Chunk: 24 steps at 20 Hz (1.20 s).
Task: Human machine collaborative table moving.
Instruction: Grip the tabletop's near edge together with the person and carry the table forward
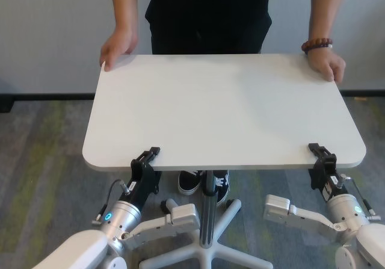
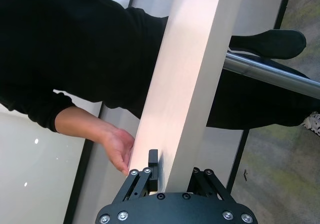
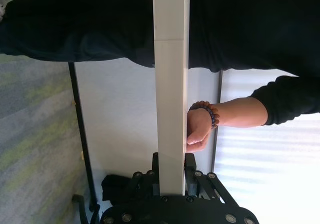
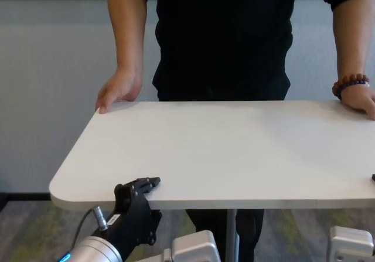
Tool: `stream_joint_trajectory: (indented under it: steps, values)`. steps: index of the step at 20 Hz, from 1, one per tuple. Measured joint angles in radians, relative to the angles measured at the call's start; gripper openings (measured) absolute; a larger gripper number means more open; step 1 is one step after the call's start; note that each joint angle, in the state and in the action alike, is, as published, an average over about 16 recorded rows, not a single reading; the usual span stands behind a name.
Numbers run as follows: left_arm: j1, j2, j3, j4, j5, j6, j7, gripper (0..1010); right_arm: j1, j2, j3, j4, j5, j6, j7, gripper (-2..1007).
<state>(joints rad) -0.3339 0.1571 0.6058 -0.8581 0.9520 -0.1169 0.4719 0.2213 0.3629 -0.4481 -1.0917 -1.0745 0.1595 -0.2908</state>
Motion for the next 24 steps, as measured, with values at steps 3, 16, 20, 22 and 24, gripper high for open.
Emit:
stream_joint_trajectory:
  steps: [3, 16, 20, 22, 24]
  values:
    - [0.0, 0.0, 0.001, -0.001, 0.004, 0.002, 0.0, 291, 0.0, 0.001, -0.001, -0.001, -0.001, -0.001, 0.002, 259]
    - [0.0, 0.001, 0.005, -0.004, 0.013, 0.012, 0.0, 291, 0.001, 0.004, -0.004, -0.003, -0.004, -0.004, 0.008, 259]
    - [0.0, 0.002, 0.005, -0.005, 0.015, 0.014, 0.0, 293, 0.001, 0.004, -0.004, -0.003, -0.004, -0.004, 0.008, 259]
    - [0.0, 0.002, 0.006, -0.005, 0.015, 0.015, 0.0, 302, 0.001, 0.004, -0.005, -0.003, -0.004, -0.004, 0.008, 259]
    - [0.0, 0.002, 0.006, -0.006, 0.015, 0.016, 0.0, 320, 0.001, 0.004, -0.005, -0.003, -0.004, -0.005, 0.009, 262]
